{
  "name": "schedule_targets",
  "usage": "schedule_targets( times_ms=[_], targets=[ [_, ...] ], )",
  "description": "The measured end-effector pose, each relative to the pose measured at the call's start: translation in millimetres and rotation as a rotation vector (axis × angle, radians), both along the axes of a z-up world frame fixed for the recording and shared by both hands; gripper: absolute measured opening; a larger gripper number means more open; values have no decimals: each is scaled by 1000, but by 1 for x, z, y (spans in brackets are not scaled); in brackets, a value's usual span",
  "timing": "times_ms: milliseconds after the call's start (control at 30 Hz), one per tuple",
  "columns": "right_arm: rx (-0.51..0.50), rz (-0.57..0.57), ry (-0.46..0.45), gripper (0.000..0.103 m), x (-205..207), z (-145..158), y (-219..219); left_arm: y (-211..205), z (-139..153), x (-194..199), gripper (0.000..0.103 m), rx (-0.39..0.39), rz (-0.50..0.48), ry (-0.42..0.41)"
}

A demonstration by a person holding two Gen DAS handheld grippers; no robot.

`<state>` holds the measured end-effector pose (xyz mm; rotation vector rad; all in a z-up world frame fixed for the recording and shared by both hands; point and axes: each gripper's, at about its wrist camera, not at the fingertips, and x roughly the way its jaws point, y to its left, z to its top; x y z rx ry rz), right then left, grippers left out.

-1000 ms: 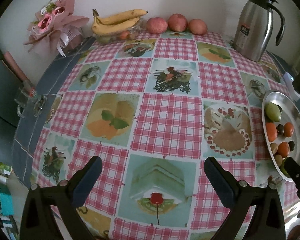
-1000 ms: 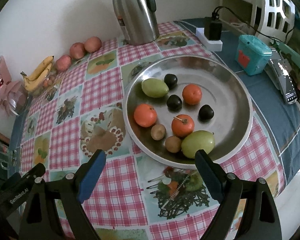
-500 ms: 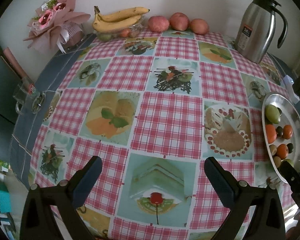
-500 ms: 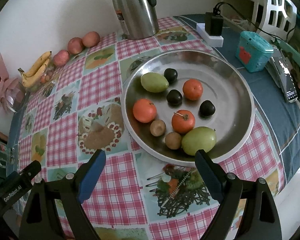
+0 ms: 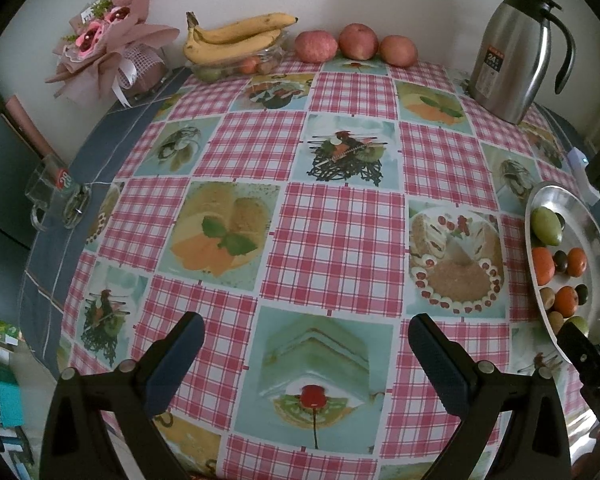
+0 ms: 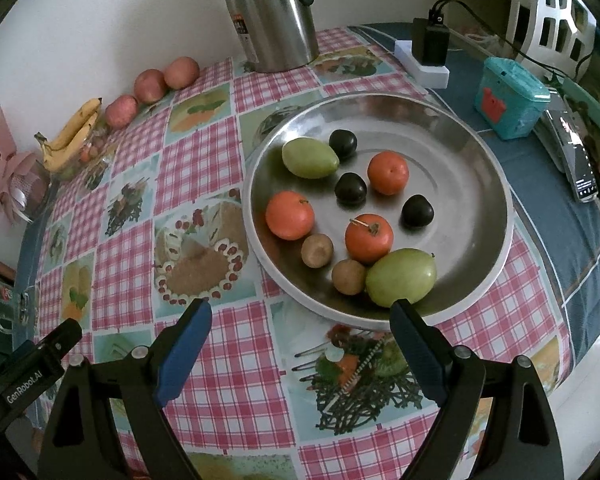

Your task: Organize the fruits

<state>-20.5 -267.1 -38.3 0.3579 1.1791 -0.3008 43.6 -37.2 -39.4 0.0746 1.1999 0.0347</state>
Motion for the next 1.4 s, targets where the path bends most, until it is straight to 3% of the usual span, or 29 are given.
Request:
schedule_targets(
  times_ms=[1400],
  targets=[
    [3, 1, 13, 91, 0, -3, 2, 2, 0, 0, 103, -4, 1, 4]
  ],
)
